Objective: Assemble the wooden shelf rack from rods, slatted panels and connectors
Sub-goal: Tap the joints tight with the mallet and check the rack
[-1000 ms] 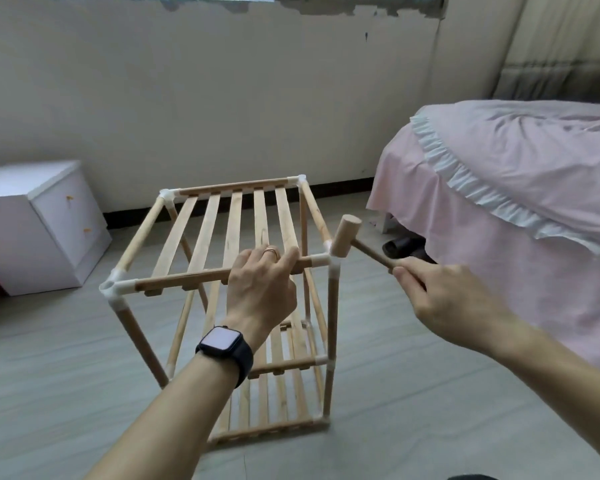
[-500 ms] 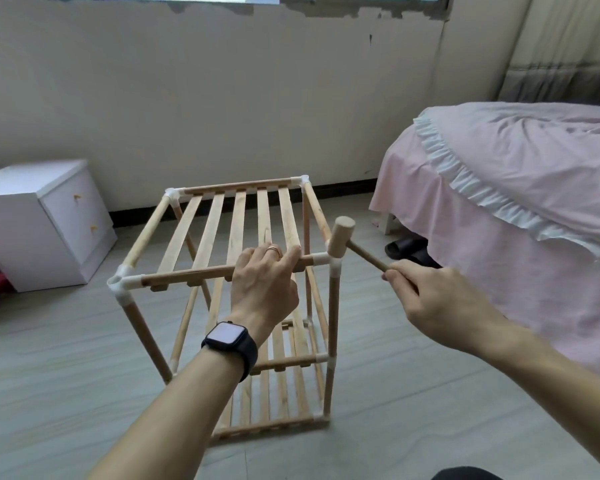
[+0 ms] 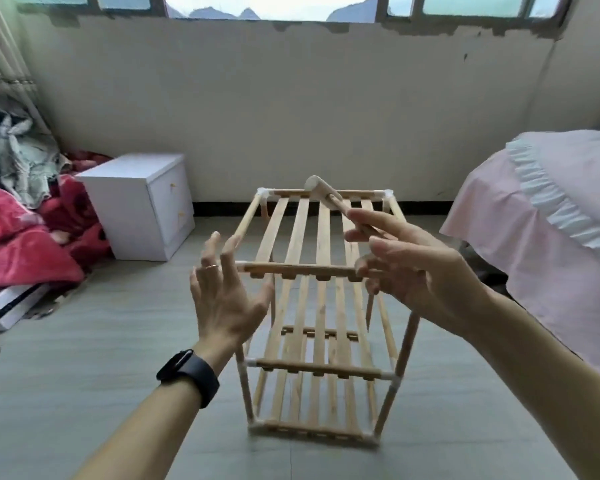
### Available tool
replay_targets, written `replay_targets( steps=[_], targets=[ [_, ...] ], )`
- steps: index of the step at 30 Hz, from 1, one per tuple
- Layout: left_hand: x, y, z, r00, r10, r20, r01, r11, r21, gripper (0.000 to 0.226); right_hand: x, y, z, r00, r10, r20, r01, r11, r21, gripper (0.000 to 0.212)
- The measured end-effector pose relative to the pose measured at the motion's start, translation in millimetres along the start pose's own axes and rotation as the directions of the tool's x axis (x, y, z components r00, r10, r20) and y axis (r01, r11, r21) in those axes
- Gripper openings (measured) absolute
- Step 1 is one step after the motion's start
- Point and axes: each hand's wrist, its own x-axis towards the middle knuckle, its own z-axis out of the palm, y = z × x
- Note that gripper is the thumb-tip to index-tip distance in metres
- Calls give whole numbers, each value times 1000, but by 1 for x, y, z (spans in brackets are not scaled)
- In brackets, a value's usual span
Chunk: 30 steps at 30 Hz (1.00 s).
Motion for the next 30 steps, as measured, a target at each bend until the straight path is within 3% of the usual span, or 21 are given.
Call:
replay_targets(
  steps=[3, 5, 6, 8, 10, 12, 14, 18, 19, 21, 22, 24, 25, 26, 28, 30],
  targets=[
    [-3, -30, -8, 933, -310, 180, 344, 917, -202, 74, 38, -1, 29, 994, 11, 112, -18, 998, 65, 76],
    [-4, -48, -12, 861, -364, 357, 476, 825, -306, 64, 64, 1, 51, 985, 23, 173, -35, 997, 64, 69],
    [-6, -55, -14, 840, -342, 420, 490, 810, -321, 62, 76, 2, 63, 987, 10, 161, -13, 1000, 16, 62],
    [-10, -67, -13, 818, -314, 483, 504, 795, -337, 50, 98, 10, 84, 994, -111, -1, 108, 965, -240, 42],
    [-11, -72, -12, 805, -311, 505, 525, 769, -365, 43, 115, 20, 102, 939, -321, -125, 200, 804, -560, 23],
    [-11, -70, -15, 805, -286, 520, 524, 754, -396, 50, 129, 25, 115, 906, -404, -126, 190, 655, -731, 27],
    [-11, -68, -14, 817, -258, 516, 499, 765, -408, 57, 140, 21, 122, 887, -456, -74, 219, 555, -802, 27],
    [-11, -70, -8, 830, -263, 492, 478, 789, -385, 44, 150, 29, 131, 696, -710, -104, 395, 500, -771, 21],
    [-10, -70, -7, 832, -267, 487, 475, 795, -377, 42, 152, 37, 133, 730, -679, -78, 361, 480, -800, 21],
    [-10, -71, -7, 834, -267, 482, 464, 812, -354, 39, 154, 47, 132, 884, -467, -1, 209, 398, -893, 24],
    [-12, -71, -6, 836, -260, 484, 456, 820, -347, 38, 156, 47, 130, 899, -437, -12, 179, 393, -902, 25],
    [-13, -72, -4, 838, -249, 487, 448, 823, -350, 36, 161, 42, 127, 821, -562, -103, 257, 525, -811, 23],
    [-12, -73, -4, 838, -249, 485, 448, 822, -352, 36, 160, 43, 126, 775, -617, -138, 303, 554, -775, 23],
    [-11, -73, -4, 840, -252, 481, 448, 822, -351, 35, 159, 45, 127, 774, -621, -126, 310, 545, -779, 23],
    [-11, -74, -4, 842, -259, 473, 445, 829, -339, 34, 157, 54, 129, 894, -449, -17, 216, 462, -860, 26],
    [-13, -73, -3, 842, -251, 478, 439, 833, -336, 33, 154, 55, 127, 888, -456, -64, 190, 489, -851, 28]
  ],
)
